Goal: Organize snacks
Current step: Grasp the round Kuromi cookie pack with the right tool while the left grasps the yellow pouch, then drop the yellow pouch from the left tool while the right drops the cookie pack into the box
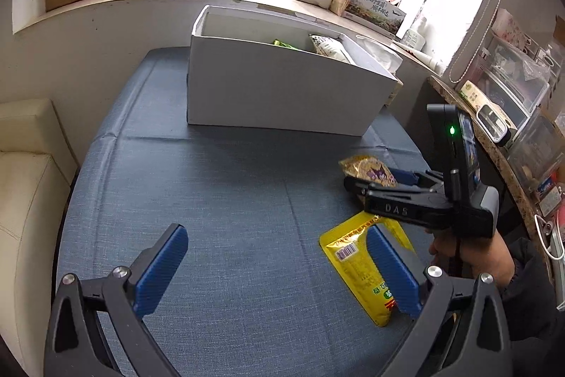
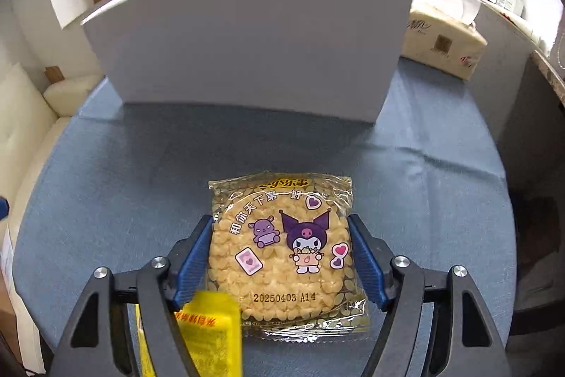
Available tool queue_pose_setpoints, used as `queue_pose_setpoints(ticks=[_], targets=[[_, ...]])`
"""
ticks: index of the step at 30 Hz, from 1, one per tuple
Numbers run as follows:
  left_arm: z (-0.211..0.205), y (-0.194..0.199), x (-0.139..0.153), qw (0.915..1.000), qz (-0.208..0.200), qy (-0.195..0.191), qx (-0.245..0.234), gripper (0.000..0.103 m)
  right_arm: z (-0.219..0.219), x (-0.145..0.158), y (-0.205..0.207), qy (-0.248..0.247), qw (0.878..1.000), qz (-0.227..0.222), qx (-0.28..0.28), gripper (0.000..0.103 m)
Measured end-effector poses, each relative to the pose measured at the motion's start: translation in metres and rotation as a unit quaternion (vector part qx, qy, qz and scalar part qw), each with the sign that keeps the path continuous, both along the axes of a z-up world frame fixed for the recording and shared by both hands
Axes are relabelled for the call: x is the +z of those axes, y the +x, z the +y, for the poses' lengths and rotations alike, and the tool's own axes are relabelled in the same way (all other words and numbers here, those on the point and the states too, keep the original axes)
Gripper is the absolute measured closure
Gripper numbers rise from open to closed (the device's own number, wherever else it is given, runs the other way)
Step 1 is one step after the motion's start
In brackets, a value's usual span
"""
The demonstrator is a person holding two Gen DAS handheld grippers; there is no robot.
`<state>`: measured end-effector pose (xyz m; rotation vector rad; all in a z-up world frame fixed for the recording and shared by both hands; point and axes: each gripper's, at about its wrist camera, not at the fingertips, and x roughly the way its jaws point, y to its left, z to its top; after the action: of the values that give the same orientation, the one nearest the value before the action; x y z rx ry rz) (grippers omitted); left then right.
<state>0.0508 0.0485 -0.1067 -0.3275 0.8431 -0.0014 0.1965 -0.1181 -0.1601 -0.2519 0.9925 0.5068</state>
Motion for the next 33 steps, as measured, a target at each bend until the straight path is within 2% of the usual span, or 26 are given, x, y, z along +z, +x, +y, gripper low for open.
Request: queue_pose_setpoints(ticks=[8, 13, 19, 21, 26, 27, 29, 33], targets=[[-0.052, 0.014, -0.007, 0.997, 0.03, 0.014, -0.071, 0.0, -0.047, 0.053, 0.017, 0.053, 0.996, -0.057, -0.037, 0.026], [-0.093, 0.031, -0.027, 0.9914, 0.084, -0.013, -0.1, 0.0, -0.074, 0.073, 0.005, 0.077, 0.993, -0.068, -0.061, 0.025], [-0.133, 0.046, -0.049, 0.9874, 0.14, 0.011, -0.072, 0.0, -0.107, 0.074, -0.022, 0.097, 0.991, -0.066, -0.072, 0.025], [-0.143, 0.051, -0.056, 0.9853, 0.158, 0.036, -0.054, 0.0, -0.114, 0.071, -0.027, 0.097, 0.991, -0.062, -0.072, 0.025], [-0.155, 0.057, -0.062, 0.9821, 0.163, 0.084, -0.042, 0.002, -0.128, 0.062, -0.031, 0.111, 0.99, -0.05, -0.073, 0.025], [-0.155, 0.056, -0.061, 0.9819, 0.161, 0.092, -0.041, 0.004, -0.131, 0.061, -0.032, 0.114, 0.99, -0.048, -0.074, 0.025], [-0.156, 0.056, -0.058, 0.9811, 0.154, 0.11, -0.042, 0.023, -0.134, 0.058, -0.032, 0.121, 0.989, -0.042, -0.075, 0.025], [-0.131, 0.049, -0.051, 0.9854, 0.147, 0.071, -0.047, 0.036, -0.136, 0.054, -0.034, 0.127, 0.988, -0.037, -0.074, 0.025]])
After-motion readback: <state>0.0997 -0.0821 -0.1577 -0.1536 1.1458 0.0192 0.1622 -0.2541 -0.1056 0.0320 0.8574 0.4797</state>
